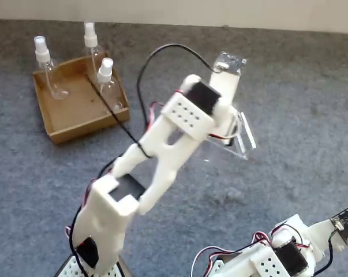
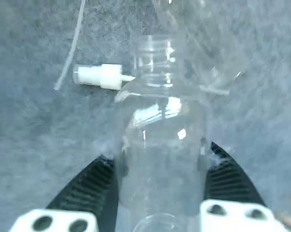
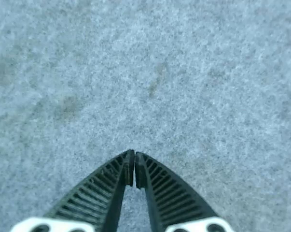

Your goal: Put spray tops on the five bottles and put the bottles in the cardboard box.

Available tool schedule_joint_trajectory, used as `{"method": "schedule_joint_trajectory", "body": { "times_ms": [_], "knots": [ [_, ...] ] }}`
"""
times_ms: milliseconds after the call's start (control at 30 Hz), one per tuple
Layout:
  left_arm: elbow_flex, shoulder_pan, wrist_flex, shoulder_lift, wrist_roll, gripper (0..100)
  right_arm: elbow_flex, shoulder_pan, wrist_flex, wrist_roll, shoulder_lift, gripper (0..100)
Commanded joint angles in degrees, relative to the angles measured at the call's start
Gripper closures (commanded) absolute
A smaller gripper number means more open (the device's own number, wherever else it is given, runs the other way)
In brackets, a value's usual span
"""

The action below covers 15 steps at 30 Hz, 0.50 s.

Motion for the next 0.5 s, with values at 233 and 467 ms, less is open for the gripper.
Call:
{"method": "schedule_joint_trajectory", "body": {
  "times_ms": [233, 467],
  "knots": [
    [25.89, -11.82, -0.09, -23.16, -15.56, 91, 8.22, 0.75, 0.22, -0.09, -0.13, 99.3],
    [38.90, -15.96, -0.18, -25.71, -26.02, 91, 8.22, 0.75, 0.22, -0.09, -0.13, 99.3]
  ]
}}
